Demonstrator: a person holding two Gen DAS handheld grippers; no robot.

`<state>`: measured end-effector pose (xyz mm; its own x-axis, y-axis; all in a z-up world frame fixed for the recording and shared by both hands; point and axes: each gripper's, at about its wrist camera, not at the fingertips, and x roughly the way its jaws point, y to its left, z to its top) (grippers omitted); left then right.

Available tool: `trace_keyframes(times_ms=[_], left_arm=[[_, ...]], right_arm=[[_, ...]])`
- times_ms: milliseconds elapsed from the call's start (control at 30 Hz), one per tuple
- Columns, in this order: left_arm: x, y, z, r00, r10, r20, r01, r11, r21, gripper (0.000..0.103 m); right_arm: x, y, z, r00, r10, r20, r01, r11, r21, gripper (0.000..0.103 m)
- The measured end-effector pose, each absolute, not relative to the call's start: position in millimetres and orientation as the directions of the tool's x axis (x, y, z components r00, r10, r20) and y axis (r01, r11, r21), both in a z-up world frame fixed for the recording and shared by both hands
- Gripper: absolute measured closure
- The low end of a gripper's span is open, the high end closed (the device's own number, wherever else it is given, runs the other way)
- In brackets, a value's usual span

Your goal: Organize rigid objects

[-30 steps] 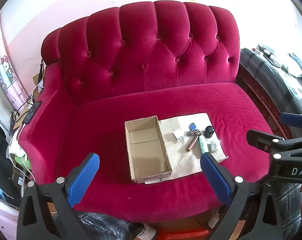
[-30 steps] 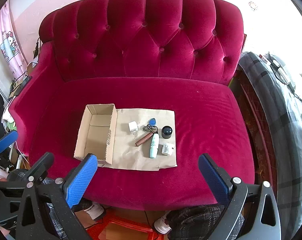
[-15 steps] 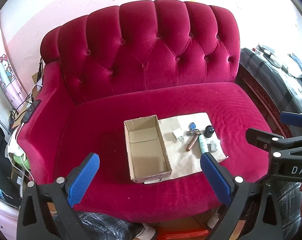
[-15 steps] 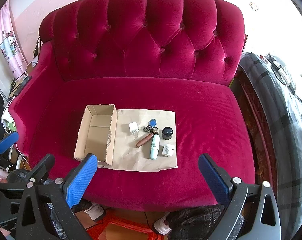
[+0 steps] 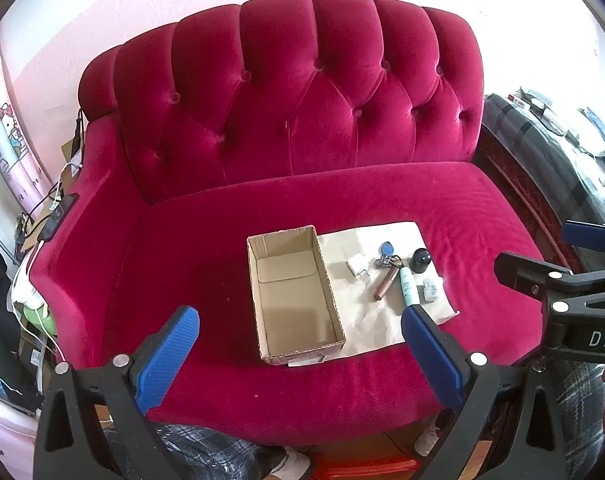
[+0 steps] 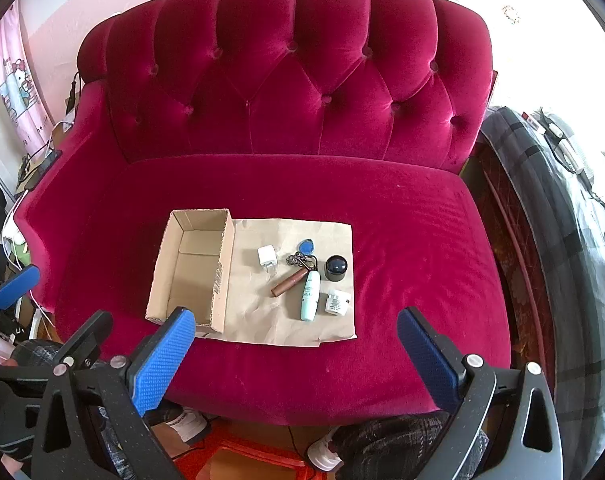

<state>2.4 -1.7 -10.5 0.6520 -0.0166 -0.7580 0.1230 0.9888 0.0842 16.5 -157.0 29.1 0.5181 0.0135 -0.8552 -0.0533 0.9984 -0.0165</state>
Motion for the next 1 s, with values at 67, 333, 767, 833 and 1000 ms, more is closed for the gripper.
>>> trace_keyframes(times_ms=[67,333,767,833,1000], left_arm=[[4.7,-0.6,-12.7,0.646,-0.018,-0.763,0.124,0.989,0.082,0.0],[12.0,3.1,-16.2,0.637,-0.019,-0.771,0.121,0.99,0.075,0.0],[20.5,7.8,-21.2,0.62,-0.027,-0.784,0.123,0.99,0.063,0.0],[22.3,8.0,-22.3,0.617,-0.028,-0.787,0.124,0.99,0.062,0.0],[26.4,8.3,-25.8,0.61,-0.028,-0.792,0.124,0.99,0.06,0.0]], right_arm=[[18.3,-156.8,27.8,0.516,0.013,-0.856,-0.054,0.998,-0.017,0.0],[24.1,-155.7,24.2,0.513,0.006,-0.858,-0.049,0.999,-0.023,0.0],[29.9,-155.0,19.8,0.508,0.005,-0.861,-0.052,0.998,-0.024,0.0],[31.4,-154.9,19.0,0.507,0.003,-0.862,-0.05,0.998,-0.026,0.0],[35.0,-155.2,16.2,0.507,0.0,-0.862,-0.051,0.998,-0.03,0.0]])
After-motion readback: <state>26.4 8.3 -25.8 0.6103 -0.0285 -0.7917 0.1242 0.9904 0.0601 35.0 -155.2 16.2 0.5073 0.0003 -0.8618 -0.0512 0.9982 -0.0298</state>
